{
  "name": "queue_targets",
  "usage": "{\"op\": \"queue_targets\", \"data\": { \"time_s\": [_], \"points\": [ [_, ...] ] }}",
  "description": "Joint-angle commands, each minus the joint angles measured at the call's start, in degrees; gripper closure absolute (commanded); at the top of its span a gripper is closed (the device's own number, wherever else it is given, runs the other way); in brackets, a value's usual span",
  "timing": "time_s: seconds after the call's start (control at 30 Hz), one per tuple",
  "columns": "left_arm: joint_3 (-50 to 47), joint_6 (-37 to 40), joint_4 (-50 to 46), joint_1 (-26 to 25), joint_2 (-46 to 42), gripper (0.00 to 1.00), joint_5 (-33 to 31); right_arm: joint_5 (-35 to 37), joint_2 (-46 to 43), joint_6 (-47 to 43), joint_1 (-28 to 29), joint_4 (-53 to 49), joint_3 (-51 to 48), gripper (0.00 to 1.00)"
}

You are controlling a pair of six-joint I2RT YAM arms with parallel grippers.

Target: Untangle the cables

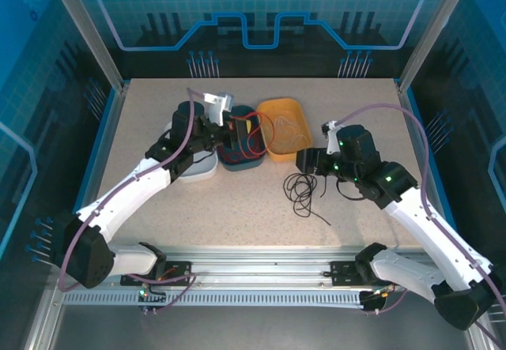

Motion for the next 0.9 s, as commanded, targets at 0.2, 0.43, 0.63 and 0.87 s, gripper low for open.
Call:
{"op": "queue_targets", "data": {
  "time_s": [0.2,0.43,0.63,0.87],
  "points": [
    [7.22,-1.77,-1.37,5.25,7.27,1.00,-2.72,6.99,-7.20,4.71,-3.94,-4.06,-5.63,0.00],
    [10.38,-2.45,-3.67,7.81,13.55,1.00,-1.02,7.54,-6.93,5.73,-5.17,-6.72,-5.21,0.00],
    [11.14,-3.74,-5.80,9.21,18.01,1.00,0.66,7.49,-5.50,6.56,-5.74,-7.07,-5.24,0.00],
    [10.41,-3.49,-6.47,9.41,22.65,1.00,0.03,7.20,-4.34,7.01,-6.18,-7.11,-4.90,0.00]
  ]
}}
